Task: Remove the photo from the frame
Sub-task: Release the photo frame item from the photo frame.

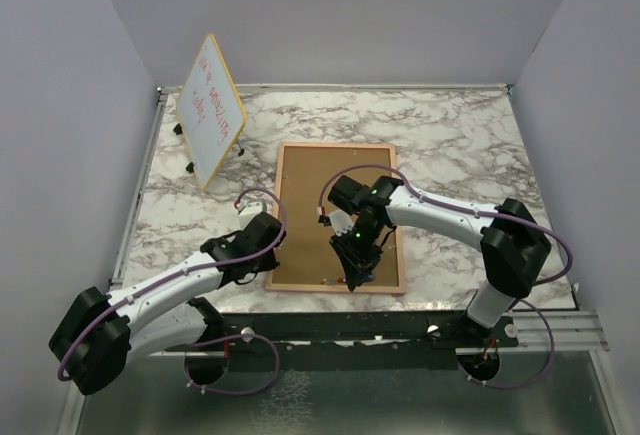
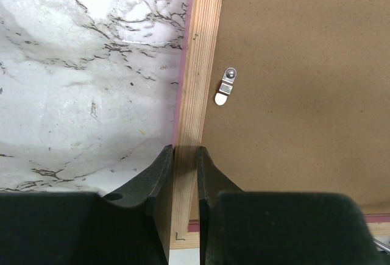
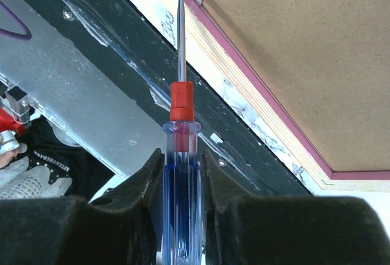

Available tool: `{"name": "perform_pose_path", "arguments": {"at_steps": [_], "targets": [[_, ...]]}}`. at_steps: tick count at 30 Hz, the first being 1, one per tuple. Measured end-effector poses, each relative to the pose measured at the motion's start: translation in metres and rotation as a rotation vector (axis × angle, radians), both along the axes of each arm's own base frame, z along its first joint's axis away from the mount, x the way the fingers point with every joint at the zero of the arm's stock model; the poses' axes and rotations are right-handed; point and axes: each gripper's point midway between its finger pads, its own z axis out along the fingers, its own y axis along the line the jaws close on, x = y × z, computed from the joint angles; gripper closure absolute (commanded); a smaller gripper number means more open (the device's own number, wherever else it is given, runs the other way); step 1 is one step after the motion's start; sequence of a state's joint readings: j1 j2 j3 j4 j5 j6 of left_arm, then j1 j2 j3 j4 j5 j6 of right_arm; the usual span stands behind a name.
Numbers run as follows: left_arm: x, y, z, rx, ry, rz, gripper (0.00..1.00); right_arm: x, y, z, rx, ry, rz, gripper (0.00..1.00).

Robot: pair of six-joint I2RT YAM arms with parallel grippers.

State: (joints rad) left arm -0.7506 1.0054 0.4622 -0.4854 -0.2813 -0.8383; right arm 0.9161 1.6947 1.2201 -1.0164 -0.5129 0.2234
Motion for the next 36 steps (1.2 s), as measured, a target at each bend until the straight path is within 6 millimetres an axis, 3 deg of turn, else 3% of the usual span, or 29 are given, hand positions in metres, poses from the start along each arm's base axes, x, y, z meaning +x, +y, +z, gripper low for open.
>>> {"name": "perform_pose_path", "arguments": {"at_steps": [19,36], "targets": [[0.000,0.000,0.000,-0.008,-0.007,0.004,1.00,0.005,-0.002,-0.004,-0.041,-0.007,0.010,0.99],[0.000,0.000,0.001,-0.015,-0.013,0.008,1.00,0.004,-0.018,-0.001,-0.131,-0.015,0.004,0.99]]}}
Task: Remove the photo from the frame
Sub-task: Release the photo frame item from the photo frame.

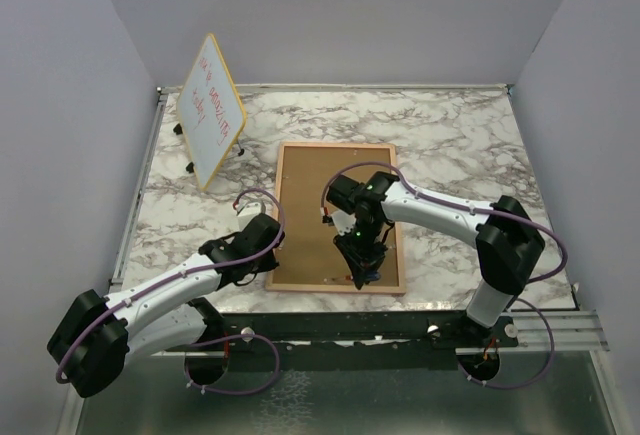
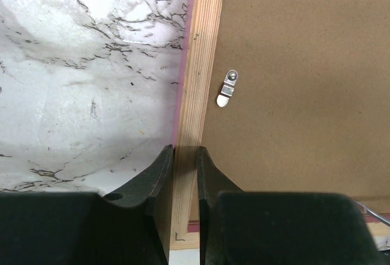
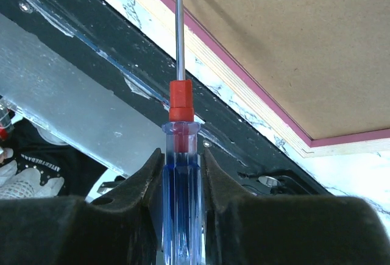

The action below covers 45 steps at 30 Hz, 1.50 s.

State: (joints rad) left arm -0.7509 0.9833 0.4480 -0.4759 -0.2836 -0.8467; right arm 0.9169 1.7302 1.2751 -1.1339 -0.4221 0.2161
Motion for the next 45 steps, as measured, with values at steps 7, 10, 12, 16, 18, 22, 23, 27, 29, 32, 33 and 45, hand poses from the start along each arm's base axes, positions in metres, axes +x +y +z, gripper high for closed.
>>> {"name": "perform_pose_path", "arguments": {"at_steps": [7,10,12,16,18,22,23,27,29,32,33,45], "targets": [[0.000,0.000,0.000,0.003,-0.002,-0.002,1.00,0.003,0.002,0.006,0.006,-0.008,-0.001,0.99],[0.000,0.000,0.000,0.003,-0.004,-0.001,1.00,0.007,0.010,0.014,0.036,-0.022,-0.001,0.99],[0.000,0.000,0.000,0.002,-0.005,-0.001,1.00,0.011,0.017,0.020,0.062,-0.032,-0.001,0.99],[0.000,0.001,0.001,0.003,-0.008,0.001,1.00,0.013,0.022,0.025,0.084,-0.039,-0.001,0.99],[0.001,0.001,0.001,0.003,-0.010,0.002,1.00,0.013,0.022,0.024,0.083,-0.036,0.000,0.99],[0.001,0.002,0.001,0.005,-0.014,0.005,1.00,0.008,0.018,0.019,0.070,-0.012,0.001,0.99],[0.001,0.002,0.001,0.006,-0.015,0.005,1.00,0.007,0.017,0.017,0.065,-0.005,0.002,0.99],[0.001,0.002,0.001,0.006,-0.015,0.006,1.00,0.004,0.016,0.012,0.053,0.016,0.006,0.99],[0.001,0.002,0.001,0.006,-0.016,0.006,1.00,0.004,0.016,0.011,0.051,0.022,0.008,0.99],[0.001,0.002,0.001,0.005,-0.016,0.006,1.00,0.002,0.017,0.010,0.053,0.030,0.008,0.99],[0.001,0.002,0.001,0.005,-0.016,0.006,1.00,0.002,0.017,0.010,0.052,0.034,0.008,0.99],[0.001,0.002,0.001,0.005,-0.016,0.007,1.00,-0.002,0.015,0.002,0.038,0.060,0.013,0.99]]}}
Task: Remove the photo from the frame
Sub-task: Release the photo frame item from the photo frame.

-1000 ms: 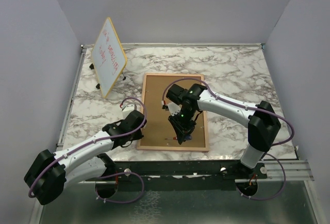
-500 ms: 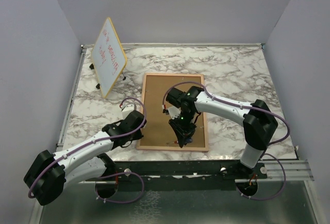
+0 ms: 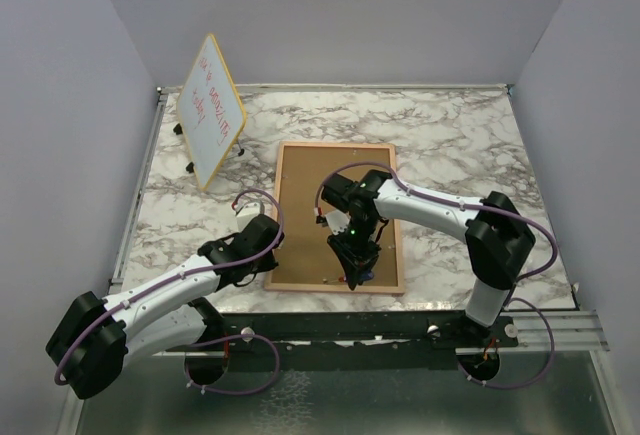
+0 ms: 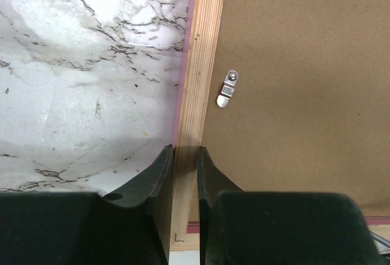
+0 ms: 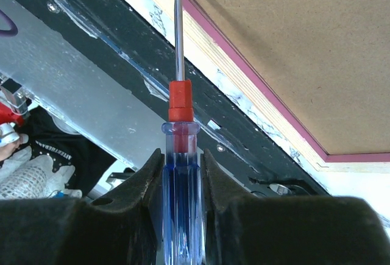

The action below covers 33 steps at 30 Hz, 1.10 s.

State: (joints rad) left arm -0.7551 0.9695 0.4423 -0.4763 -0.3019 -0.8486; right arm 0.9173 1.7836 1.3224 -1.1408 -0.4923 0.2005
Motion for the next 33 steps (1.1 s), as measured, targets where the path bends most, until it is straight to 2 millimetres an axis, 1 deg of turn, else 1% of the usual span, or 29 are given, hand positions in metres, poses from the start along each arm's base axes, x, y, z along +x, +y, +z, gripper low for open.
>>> {"name": "perform_pose_path", "arguments": {"at_steps": [10,20,25,33], "targets": [[0.000,0.000,0.000,0.000,0.000,0.000,1.00,-0.001,-0.001,-0.001,-0.008,0.004,0.000,0.99],[0.000,0.000,0.000,0.000,0.000,0.000,1.00,-0.008,-0.003,-0.003,-0.033,0.008,0.023,0.99],[0.000,0.000,0.000,0.000,0.000,0.001,1.00,-0.008,-0.008,-0.006,-0.074,-0.005,0.026,0.99],[0.000,0.000,0.000,0.001,-0.002,0.000,1.00,-0.007,-0.018,-0.004,-0.137,-0.021,0.019,0.99]]}}
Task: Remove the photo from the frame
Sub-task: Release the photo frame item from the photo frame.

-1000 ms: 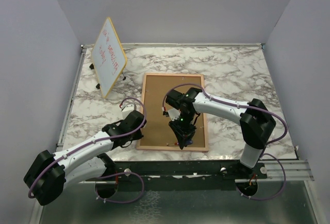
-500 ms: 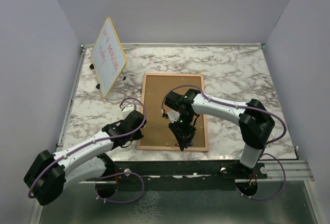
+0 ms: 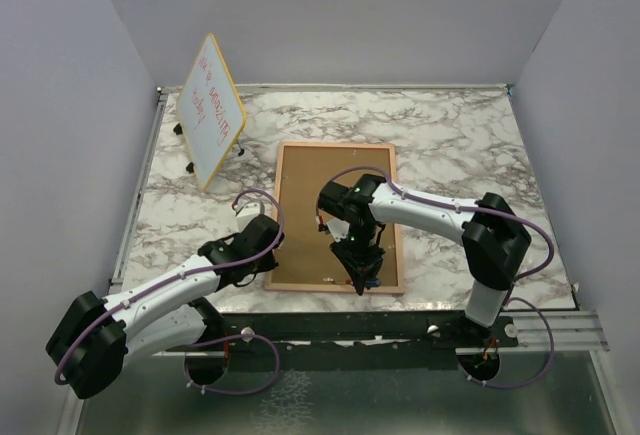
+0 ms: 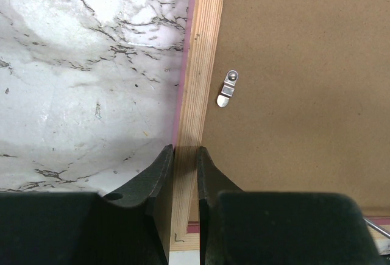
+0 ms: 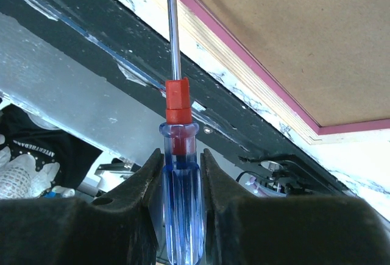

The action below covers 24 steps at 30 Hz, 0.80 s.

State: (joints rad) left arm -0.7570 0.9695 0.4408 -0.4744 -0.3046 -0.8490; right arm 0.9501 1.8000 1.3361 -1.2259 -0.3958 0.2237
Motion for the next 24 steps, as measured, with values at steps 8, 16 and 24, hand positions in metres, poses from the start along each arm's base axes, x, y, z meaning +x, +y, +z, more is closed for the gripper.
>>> {"name": "perform_pose_path", "arguments": {"at_steps": [8,16,24], "targets": [[0.000,0.000,0.000,0.002,-0.001,-0.001,1.00,0.003,-0.002,0.001,-0.033,-0.008,-0.016,0.99],[0.000,0.000,0.000,0.002,-0.003,-0.002,1.00,0.008,-0.001,0.002,-0.046,-0.034,-0.032,0.99],[-0.001,0.001,0.002,-0.003,-0.002,0.005,0.58,0.019,-0.008,0.001,-0.103,-0.114,-0.075,0.99]]}}
